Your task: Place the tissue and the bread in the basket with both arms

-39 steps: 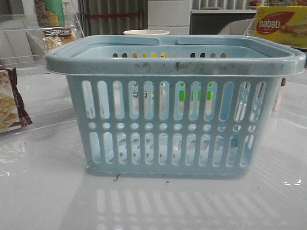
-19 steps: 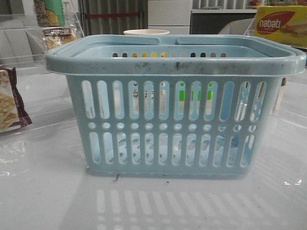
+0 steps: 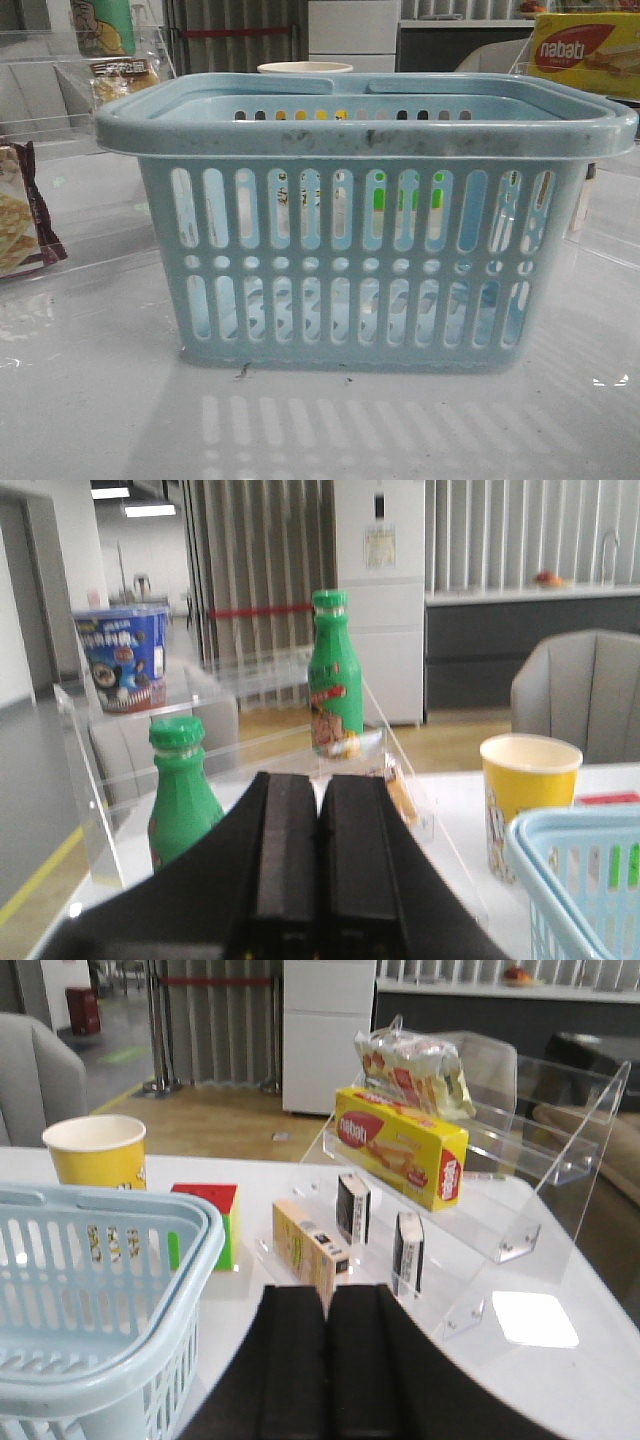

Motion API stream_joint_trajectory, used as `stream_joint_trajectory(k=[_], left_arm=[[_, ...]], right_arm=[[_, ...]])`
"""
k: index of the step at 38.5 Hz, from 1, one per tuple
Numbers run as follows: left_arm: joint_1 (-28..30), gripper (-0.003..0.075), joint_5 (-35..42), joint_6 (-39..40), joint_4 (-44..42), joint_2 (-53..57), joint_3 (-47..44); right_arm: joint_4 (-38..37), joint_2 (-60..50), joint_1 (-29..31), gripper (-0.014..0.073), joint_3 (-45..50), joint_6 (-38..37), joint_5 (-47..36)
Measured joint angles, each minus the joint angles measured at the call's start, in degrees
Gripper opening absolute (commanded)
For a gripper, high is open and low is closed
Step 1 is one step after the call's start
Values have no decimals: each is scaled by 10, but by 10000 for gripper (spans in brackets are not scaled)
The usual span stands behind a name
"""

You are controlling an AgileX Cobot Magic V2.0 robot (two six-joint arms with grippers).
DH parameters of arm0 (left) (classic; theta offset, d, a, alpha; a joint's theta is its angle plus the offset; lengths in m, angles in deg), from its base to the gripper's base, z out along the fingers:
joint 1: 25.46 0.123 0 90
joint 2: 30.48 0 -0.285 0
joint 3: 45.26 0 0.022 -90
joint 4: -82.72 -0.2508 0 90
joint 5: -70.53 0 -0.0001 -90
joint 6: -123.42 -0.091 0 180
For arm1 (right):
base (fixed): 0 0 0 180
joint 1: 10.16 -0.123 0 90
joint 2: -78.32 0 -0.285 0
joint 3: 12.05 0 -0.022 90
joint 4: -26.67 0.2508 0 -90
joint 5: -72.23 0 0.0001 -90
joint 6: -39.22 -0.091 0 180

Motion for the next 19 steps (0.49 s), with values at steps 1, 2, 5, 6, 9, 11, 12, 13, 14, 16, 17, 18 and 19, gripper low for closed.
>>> stream_joint_trajectory(k=[1,2,5,6,9,11,12,13,14,16,17,18,19], left_arm=[[0,91,-11,0,0,-10,5],[0,91,-23,0,1,-20,12],[0,91,-47,0,5,-40,18],[0,91,-56,0,6,-46,18],[0,91,-76,0,9,-60,18],[0,91,-94,0,10,-69,16],[0,91,-103,0,9,-72,15],[0,91,-110,0,9,-74,15],[0,91,-119,0,9,-77,15],[0,91,-129,0,9,-82,14],[0,91,-131,0,9,-83,14],[0,91,-134,0,10,-85,14],[0,91,-135,0,11,-87,14]], right_arm=[[0,13,0,53,-11,0,11],[0,25,0,53,-20,0,30],[0,54,0,53,-38,0,66],[0,65,0,53,-42,0,78],[0,92,0,53,-44,0,110],[0,110,0,53,-44,0,129],[0,116,0,53,-44,0,138],[0,124,0,53,-44,0,145],[1,131,0,53,-44,0,150],[1,142,0,53,-44,0,158],[1,145,0,53,-44,0,161],[1,150,0,53,-44,0,163],[1,154,0,53,-44,0,164]])
